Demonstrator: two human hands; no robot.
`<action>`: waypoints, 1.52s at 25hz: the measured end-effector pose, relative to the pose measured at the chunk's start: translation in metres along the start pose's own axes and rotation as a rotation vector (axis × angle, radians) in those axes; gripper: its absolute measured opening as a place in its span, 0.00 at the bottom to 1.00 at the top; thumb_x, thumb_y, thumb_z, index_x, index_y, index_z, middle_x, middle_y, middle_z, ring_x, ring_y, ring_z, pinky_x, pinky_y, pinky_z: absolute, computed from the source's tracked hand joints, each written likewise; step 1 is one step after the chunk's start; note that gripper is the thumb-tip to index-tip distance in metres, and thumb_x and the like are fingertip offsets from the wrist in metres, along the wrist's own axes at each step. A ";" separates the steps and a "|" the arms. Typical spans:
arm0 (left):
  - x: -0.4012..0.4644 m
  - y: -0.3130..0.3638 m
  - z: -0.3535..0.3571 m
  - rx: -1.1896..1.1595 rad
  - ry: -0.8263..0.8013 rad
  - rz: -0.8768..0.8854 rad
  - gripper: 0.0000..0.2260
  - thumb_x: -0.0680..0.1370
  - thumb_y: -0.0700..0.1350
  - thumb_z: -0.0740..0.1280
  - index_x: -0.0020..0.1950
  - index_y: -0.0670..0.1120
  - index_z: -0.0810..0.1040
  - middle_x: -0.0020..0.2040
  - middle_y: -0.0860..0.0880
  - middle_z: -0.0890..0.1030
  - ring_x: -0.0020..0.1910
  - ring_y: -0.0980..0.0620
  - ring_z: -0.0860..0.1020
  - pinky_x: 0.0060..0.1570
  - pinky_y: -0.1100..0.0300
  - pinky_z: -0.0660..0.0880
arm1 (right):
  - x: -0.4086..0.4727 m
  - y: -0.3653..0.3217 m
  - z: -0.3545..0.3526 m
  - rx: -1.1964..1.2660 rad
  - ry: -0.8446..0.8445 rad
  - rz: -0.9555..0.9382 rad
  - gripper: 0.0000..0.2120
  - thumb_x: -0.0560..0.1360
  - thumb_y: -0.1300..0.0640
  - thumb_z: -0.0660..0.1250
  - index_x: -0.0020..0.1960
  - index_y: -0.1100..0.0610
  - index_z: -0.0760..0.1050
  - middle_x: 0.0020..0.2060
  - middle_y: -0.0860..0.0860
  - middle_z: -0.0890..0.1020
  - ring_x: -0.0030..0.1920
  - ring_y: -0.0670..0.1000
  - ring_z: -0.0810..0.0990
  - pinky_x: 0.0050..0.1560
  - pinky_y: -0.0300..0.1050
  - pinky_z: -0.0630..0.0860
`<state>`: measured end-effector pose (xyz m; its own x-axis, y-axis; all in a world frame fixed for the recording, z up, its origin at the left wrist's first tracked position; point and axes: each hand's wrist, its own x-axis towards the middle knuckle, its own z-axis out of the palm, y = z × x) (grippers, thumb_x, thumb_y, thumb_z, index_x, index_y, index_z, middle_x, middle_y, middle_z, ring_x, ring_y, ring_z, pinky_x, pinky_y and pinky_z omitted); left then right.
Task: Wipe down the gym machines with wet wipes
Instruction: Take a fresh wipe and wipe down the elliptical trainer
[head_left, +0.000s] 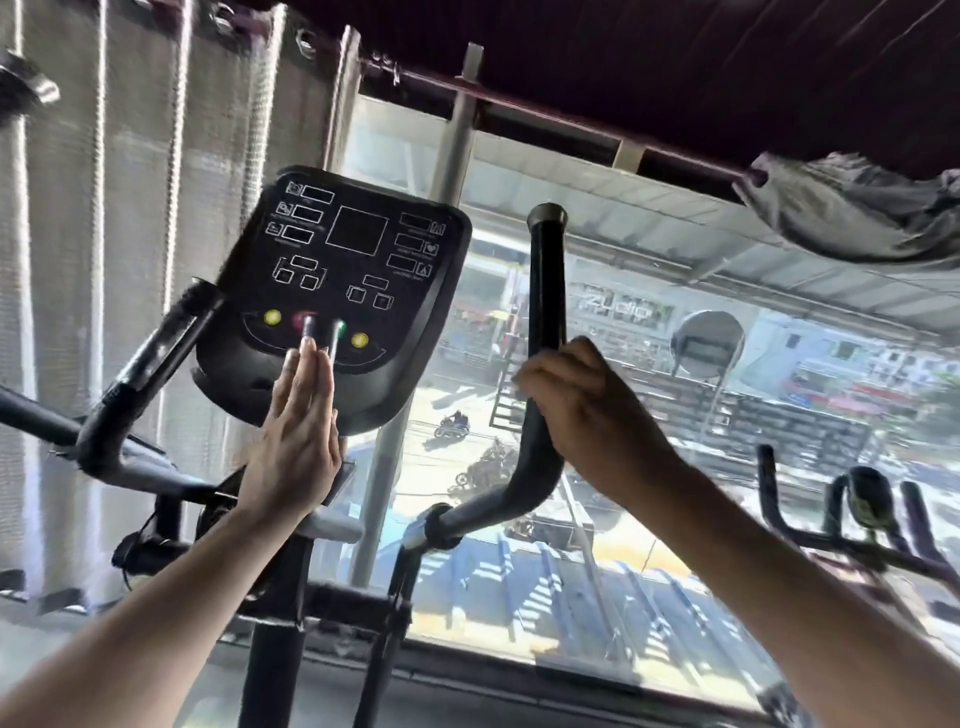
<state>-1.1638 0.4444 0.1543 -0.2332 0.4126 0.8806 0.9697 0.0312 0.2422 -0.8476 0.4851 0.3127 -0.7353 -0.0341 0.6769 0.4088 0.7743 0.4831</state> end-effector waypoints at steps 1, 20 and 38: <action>0.000 0.001 -0.001 -0.013 -0.015 -0.005 0.30 0.84 0.35 0.57 0.84 0.39 0.48 0.85 0.40 0.47 0.84 0.41 0.47 0.81 0.47 0.55 | -0.020 -0.018 -0.003 -0.013 -0.009 0.003 0.10 0.77 0.68 0.67 0.56 0.62 0.82 0.53 0.55 0.83 0.49 0.57 0.75 0.51 0.50 0.75; -0.020 -0.139 -0.109 0.074 -0.228 0.125 0.30 0.86 0.54 0.49 0.85 0.45 0.44 0.85 0.46 0.45 0.84 0.49 0.47 0.82 0.48 0.51 | -0.022 -0.150 0.060 0.642 0.016 0.387 0.12 0.78 0.59 0.71 0.61 0.56 0.78 0.50 0.43 0.76 0.50 0.35 0.77 0.48 0.26 0.70; 0.040 -0.170 -0.063 0.170 -0.022 0.198 0.32 0.80 0.39 0.58 0.84 0.38 0.51 0.84 0.41 0.52 0.83 0.44 0.54 0.74 0.44 0.70 | 0.140 -0.123 0.194 0.552 0.454 0.434 0.11 0.78 0.69 0.68 0.55 0.59 0.84 0.49 0.51 0.82 0.50 0.49 0.81 0.54 0.39 0.77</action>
<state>-1.3422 0.3979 0.1741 -0.0376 0.4452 0.8946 0.9950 0.0995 -0.0077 -1.1059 0.5071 0.2404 -0.2356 0.1787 0.9553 0.1951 0.9716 -0.1336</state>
